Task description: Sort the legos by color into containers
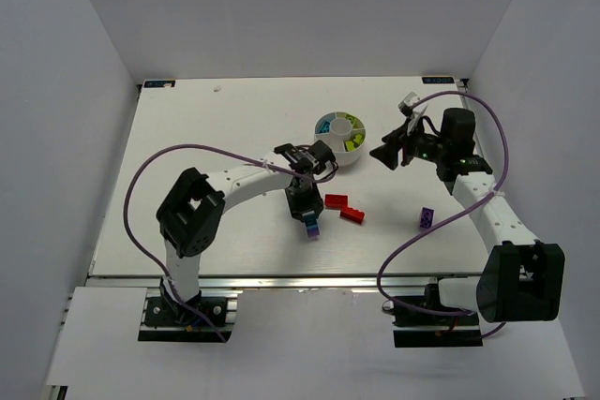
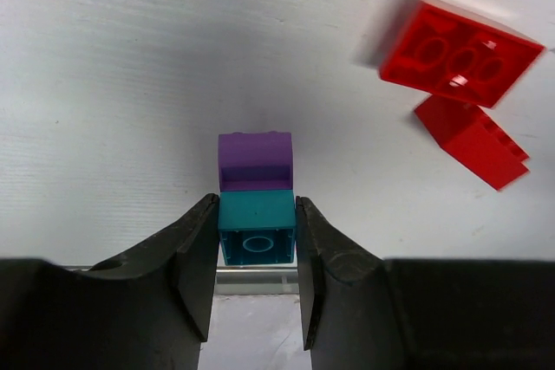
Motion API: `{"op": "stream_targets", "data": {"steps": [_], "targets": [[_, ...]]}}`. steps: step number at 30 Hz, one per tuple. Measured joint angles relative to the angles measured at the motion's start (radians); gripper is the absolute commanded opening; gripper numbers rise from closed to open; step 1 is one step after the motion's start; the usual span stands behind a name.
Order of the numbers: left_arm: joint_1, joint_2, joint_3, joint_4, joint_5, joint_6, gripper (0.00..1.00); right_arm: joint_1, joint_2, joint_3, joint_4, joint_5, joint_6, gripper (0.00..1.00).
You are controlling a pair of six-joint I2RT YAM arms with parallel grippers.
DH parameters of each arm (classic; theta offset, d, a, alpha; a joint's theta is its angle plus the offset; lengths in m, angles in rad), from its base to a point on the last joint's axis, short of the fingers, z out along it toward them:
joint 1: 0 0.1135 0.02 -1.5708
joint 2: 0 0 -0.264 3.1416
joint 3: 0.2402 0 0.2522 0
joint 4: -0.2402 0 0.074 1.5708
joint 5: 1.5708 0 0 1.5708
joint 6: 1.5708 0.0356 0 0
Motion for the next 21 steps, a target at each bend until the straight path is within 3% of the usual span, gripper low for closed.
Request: {"op": "stream_targets", "data": {"steps": [7,14,16,19,21], "targets": [[0.001,-0.194,-0.095,0.156,-0.005,0.099,0.0,0.015,0.0,0.0,-0.065,-0.098,0.093,0.58],[0.035,-0.548,-0.428,0.597,0.15,0.333,0.0,0.071,0.035,0.008,-0.045,-0.208,0.344,0.62],[0.047,-0.607,-0.509,0.726,0.21,0.431,0.0,0.092,0.061,0.018,-0.01,-0.234,0.432,0.68],[0.048,-0.661,-0.597,0.901,0.288,0.575,0.0,0.131,0.097,0.031,0.062,-0.275,0.563,0.89],[0.048,-0.698,-0.656,1.007,0.329,0.667,0.0,0.156,0.11,0.034,0.112,-0.306,0.632,0.89]]}}
